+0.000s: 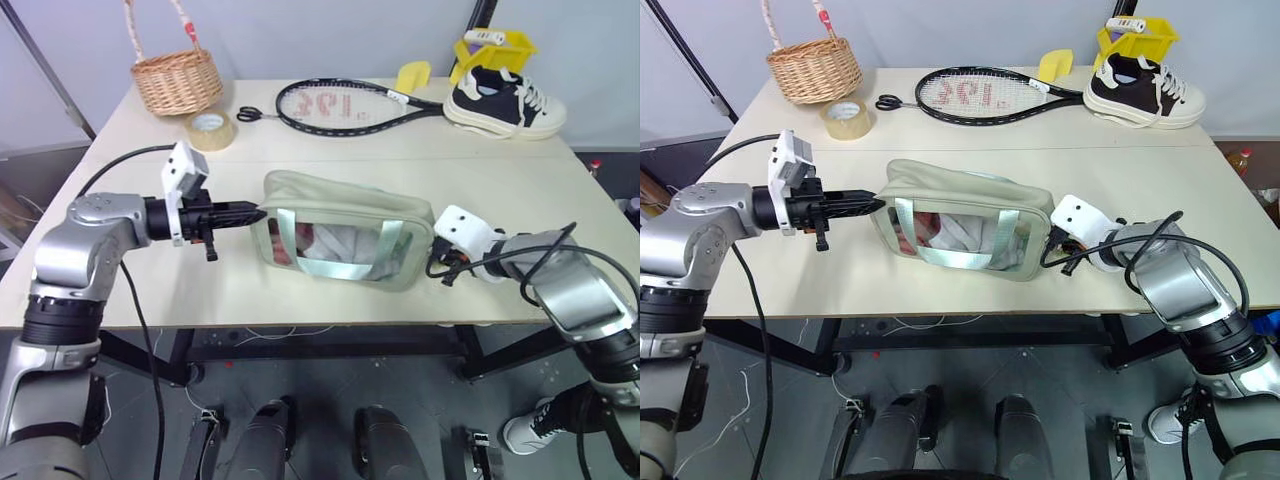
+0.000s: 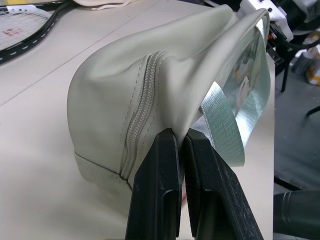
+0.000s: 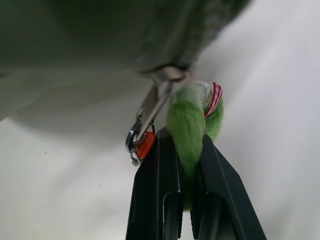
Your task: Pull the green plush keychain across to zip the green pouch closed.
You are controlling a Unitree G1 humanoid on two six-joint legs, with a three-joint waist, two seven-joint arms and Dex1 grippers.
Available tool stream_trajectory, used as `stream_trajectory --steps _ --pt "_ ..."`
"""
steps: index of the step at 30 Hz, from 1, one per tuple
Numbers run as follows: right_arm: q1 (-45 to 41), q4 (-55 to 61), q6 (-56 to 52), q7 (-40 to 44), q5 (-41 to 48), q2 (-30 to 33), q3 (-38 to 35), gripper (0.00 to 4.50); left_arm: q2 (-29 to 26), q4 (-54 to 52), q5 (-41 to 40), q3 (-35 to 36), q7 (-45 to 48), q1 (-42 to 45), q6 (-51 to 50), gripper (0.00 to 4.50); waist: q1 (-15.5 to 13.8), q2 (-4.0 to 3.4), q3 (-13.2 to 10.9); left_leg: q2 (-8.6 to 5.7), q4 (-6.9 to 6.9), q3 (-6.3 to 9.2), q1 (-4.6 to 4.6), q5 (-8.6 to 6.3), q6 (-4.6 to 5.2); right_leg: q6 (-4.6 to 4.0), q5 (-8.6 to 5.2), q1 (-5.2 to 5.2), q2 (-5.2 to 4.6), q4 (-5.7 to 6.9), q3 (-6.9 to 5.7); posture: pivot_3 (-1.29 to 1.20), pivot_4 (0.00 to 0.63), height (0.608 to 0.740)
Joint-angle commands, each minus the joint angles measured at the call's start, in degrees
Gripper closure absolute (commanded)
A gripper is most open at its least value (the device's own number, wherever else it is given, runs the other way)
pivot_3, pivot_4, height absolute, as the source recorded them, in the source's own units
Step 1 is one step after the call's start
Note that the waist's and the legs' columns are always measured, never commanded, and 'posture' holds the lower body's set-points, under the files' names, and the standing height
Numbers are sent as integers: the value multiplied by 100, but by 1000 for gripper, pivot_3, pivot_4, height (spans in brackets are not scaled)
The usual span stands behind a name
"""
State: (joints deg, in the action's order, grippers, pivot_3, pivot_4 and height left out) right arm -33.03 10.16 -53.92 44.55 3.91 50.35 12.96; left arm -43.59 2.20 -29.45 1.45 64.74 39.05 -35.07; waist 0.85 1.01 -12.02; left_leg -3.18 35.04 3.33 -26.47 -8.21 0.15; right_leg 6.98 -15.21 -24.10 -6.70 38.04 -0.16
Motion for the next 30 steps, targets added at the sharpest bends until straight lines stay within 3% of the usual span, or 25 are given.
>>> stream_trajectory --steps 1,5,7,10,13,20,25,30 --pt "-411 -97 -289 147 323 72 -620 2896 -68 -224 -142 255 -27 51 -35 4500 -6 0 0 0 0 0 0 0 0 1 1 0 0 0 0 0 150 724" --pt "-770 -285 -476 301 701 187 -1188 799 -72 -323 -192 273 -39 24 -82 4500 -11 0 0 -1 -1 0 -2 0 0 5 3 -1 -1 -3 0 0 150 724" --pt "-896 -266 -505 521 950 338 -1465 71 -86 -407 -247 289 -35 -1 -129 4500 -15 0 0 -1 -3 0 -3 0 0 5 3 -1 -1 -5 0 0 150 724" --pt "-1015 -237 -445 895 1330 590 -1798 71 -107 -479 -332 330 -42 -17 -222 4500 -17 0 0 -1 -4 -2 -4 -1 2 4 2 0 -3 -8 -1 0 150 724" --pt "-1046 -218 -193 1290 1663 778 -1986 0 -175 -517 -530 434 25 -18 -446 3470 -12 0 0 -1 -4 -1 -3 -2 2 3 1 0 -3 -8 -1 0 150 724" --pt "-981 -100 310 1943 2138 943 -2032 0 -820 -521 -813 684 740 -137 -477 11 15 -1 -1 1 -9 -4 -3 -3 2 -9 -5 -4 -6 -8 -1 0 150 724" --pt "-903 -7 579 2277 2426 993 -2112 0 -1665 -389 -980 994 1589 -217 -372 11 12 -3 -2 2 -13 -5 -7 -4 0 -13 -7 -13 -8 -10 0 0 150 724" --pt "-791 102 736 2308 2531 1046 -2141 0 -1891 -302 -971 1052 1823 -241 -359 11 -25 -3 -2 1 -10 -4 -8 -12 -13 -18 -8 -4 -17 -23 0 0 150 724"
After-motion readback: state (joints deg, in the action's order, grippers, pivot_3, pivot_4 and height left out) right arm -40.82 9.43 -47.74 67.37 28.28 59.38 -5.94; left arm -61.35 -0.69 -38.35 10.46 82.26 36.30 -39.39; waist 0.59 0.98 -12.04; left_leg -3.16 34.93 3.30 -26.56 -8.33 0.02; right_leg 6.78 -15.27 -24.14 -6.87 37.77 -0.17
